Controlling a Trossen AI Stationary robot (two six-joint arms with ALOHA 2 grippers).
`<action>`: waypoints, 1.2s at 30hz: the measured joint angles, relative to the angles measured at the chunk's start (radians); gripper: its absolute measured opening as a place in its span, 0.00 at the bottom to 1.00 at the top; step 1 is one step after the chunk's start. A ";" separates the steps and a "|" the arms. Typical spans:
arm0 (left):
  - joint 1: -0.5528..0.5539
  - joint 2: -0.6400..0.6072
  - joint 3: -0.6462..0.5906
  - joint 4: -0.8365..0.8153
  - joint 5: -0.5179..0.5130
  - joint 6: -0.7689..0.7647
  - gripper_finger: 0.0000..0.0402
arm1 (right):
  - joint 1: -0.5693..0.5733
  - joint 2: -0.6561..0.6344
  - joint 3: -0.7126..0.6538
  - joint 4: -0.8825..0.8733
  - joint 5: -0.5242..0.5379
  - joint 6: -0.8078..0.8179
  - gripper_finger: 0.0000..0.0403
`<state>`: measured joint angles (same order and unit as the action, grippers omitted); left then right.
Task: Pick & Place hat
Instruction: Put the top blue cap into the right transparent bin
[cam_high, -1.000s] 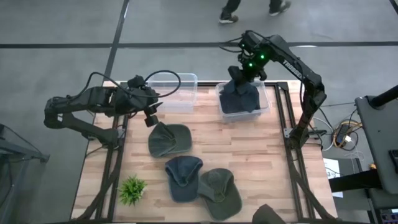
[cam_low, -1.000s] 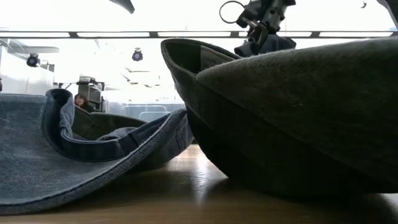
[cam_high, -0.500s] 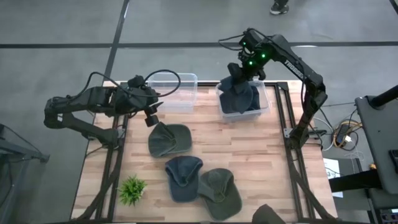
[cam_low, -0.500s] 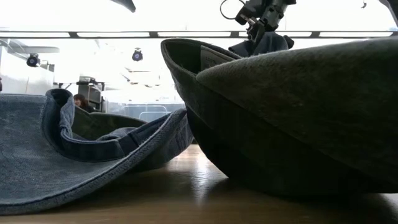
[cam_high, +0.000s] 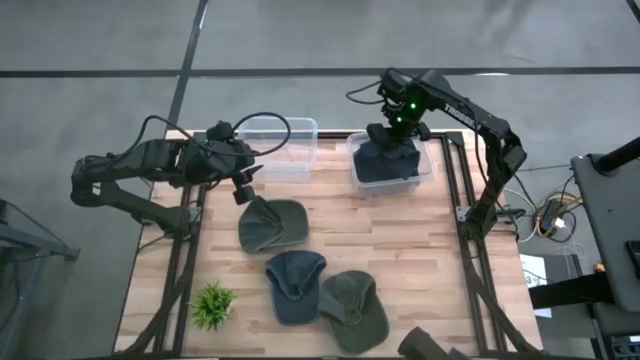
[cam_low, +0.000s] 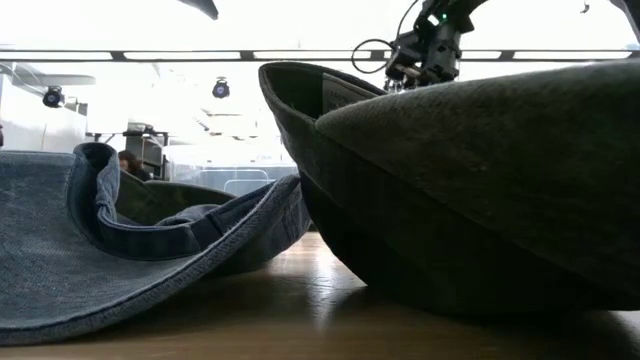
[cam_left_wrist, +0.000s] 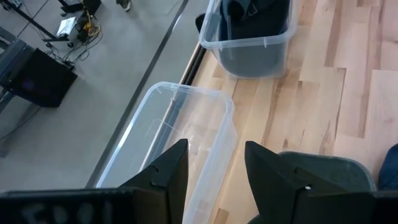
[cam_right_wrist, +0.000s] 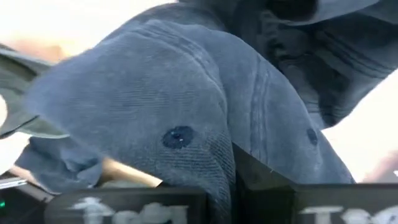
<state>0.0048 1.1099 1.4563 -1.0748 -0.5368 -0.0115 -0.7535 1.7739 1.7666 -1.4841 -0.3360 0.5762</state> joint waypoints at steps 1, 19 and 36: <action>0.000 0.000 0.000 0.000 0.000 -0.001 0.38 | -0.002 0.000 -0.009 0.000 0.005 -0.001 0.02; 0.000 0.000 0.000 0.001 0.001 -0.005 0.38 | -0.058 -0.020 -0.009 -0.084 0.158 -0.122 0.14; 0.000 0.000 0.000 0.001 0.001 0.000 0.38 | -0.065 -0.084 -0.007 -0.087 0.258 -0.178 0.37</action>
<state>0.0051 1.1103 1.4563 -1.0740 -0.5354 -0.0112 -0.8185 1.6903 1.7600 -1.5709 -0.0785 0.3984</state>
